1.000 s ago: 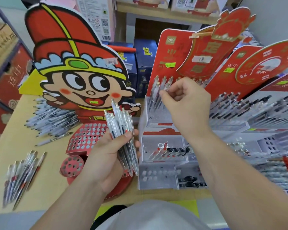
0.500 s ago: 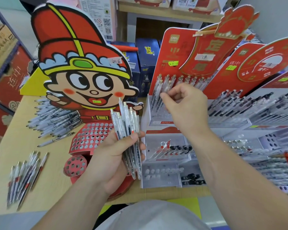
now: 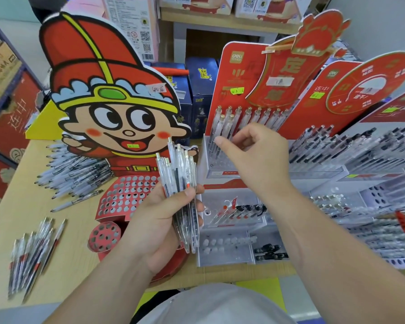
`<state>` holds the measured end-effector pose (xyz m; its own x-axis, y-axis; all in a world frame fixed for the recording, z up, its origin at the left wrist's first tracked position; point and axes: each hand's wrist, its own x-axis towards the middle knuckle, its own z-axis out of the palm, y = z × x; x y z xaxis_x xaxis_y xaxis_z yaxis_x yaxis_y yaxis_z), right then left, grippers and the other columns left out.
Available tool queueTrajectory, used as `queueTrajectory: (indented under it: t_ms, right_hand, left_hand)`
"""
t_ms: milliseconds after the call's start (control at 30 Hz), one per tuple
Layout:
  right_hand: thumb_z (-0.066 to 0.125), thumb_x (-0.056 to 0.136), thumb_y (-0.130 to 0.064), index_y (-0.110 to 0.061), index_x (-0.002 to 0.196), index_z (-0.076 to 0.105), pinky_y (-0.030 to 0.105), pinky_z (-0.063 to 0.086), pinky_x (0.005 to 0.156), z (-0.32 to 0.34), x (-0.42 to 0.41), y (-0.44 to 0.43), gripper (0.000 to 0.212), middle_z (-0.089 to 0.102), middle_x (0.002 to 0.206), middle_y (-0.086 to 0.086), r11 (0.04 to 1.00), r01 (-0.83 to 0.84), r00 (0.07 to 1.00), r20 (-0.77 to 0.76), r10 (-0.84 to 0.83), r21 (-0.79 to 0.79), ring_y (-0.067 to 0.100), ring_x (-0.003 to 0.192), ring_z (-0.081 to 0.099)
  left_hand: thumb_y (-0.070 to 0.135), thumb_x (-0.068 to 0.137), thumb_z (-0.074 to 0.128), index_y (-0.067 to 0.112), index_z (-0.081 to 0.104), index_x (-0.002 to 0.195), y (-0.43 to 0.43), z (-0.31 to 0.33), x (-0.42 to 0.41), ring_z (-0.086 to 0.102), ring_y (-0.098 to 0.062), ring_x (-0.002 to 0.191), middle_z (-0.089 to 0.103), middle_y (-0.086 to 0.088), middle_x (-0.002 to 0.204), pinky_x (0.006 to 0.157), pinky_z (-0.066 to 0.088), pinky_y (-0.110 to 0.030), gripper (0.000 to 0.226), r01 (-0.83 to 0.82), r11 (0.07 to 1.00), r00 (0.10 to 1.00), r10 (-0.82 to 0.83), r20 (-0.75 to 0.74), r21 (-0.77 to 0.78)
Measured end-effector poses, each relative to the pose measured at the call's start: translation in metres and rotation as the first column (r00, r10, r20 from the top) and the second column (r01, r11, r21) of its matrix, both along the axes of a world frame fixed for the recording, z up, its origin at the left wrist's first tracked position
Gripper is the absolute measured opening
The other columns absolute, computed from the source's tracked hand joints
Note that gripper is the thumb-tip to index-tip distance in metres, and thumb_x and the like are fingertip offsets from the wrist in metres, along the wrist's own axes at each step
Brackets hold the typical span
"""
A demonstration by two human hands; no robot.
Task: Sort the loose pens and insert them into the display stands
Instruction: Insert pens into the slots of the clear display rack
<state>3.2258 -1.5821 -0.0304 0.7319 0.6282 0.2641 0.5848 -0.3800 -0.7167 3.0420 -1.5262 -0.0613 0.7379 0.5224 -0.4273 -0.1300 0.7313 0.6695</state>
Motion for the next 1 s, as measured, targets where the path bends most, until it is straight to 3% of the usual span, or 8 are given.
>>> queueTrajectory:
  t_ms: [133,233,333,433,633,867,1000]
  right_hand:
    - [0.078,0.082,-0.042,-0.02,0.074,0.069,0.04,0.058,0.065,0.015,-0.028,-0.023,0.025,0.068,0.068,-0.001,0.989,-0.147,0.93,-0.337,0.144,0.017,0.018,0.066,0.066]
    - [0.084,0.074,-0.044,-0.021,0.077,0.073,0.036,0.058,0.061,0.013,-0.044,-0.032,0.026,0.071,0.07,0.0,0.971,-0.235,0.871,-0.454,0.188,-0.049,0.016,0.065,0.067]
    - [0.086,0.072,-0.04,-0.017,0.075,0.073,0.026,0.047,0.051,0.009,-0.042,-0.035,0.027,0.069,0.066,0.007,0.984,-0.176,0.842,-0.523,0.136,-0.028,0.011,0.055,0.059]
    - [0.086,0.075,-0.035,-0.013,0.075,0.073,0.023,0.047,0.049,0.01,-0.04,-0.037,0.026,0.068,0.063,0.009,0.989,-0.148,0.798,-0.59,0.121,0.004,0.01,0.052,0.058]
    - [0.079,0.084,-0.02,-0.01,0.08,0.072,0.02,0.044,0.047,0.009,-0.036,-0.037,0.012,0.07,0.064,0.001,0.998,-0.062,0.682,-0.729,0.063,0.028,0.012,0.052,0.06]
    - [0.079,0.084,-0.017,-0.01,0.09,0.073,0.025,0.043,0.047,0.01,-0.033,-0.037,0.011,0.07,0.07,0.001,0.999,-0.038,0.588,-0.807,0.054,0.039,0.012,0.057,0.062]
    - [0.079,0.083,-0.014,-0.009,0.089,0.072,0.025,0.044,0.046,0.009,-0.032,-0.037,0.011,0.071,0.071,0.003,0.999,-0.02,0.597,-0.801,0.041,0.036,0.013,0.057,0.063]
  left_hand:
    - [0.014,0.075,0.074,0.012,0.063,0.117,-0.003,-0.002,0.003,0.062,-0.018,0.069,0.07,-0.009,0.095,0.059,0.052,-0.035,0.043,0.026,0.999,0.999,-0.026,-0.022,0.043]
    - [0.01,0.075,0.075,0.009,0.065,0.12,-0.007,0.001,0.008,0.062,-0.017,0.069,0.069,-0.008,0.087,0.059,0.051,-0.03,0.046,0.051,0.993,0.999,-0.049,-0.019,0.102]
    - [0.0,0.076,0.078,0.008,0.065,0.116,-0.01,0.005,0.013,0.062,-0.013,0.067,0.068,-0.003,0.078,0.057,0.051,-0.023,0.043,0.074,0.979,0.997,-0.069,-0.031,0.188]
    - [0.002,0.075,0.076,0.007,0.064,0.115,-0.011,0.007,0.015,0.063,-0.012,0.067,0.068,-0.001,0.075,0.058,0.051,-0.022,0.042,0.09,0.969,0.996,-0.081,-0.046,0.231]
    - [0.013,0.079,0.082,0.004,0.065,0.119,-0.012,0.007,0.018,0.06,-0.015,0.062,0.066,-0.007,0.076,0.054,0.05,-0.022,0.045,0.09,0.979,0.995,-0.079,-0.068,0.184]
    - [0.018,0.077,0.08,0.008,0.067,0.121,-0.01,0.003,0.015,0.064,-0.028,0.079,0.075,-0.016,0.099,0.065,0.058,-0.03,0.047,0.13,0.969,0.99,-0.116,-0.08,0.211]
    - [0.019,0.073,0.074,0.007,0.067,0.114,-0.013,0.006,0.015,0.061,-0.019,0.067,0.07,-0.006,0.078,0.058,0.053,-0.023,0.044,0.124,0.97,0.989,-0.103,-0.108,0.208]
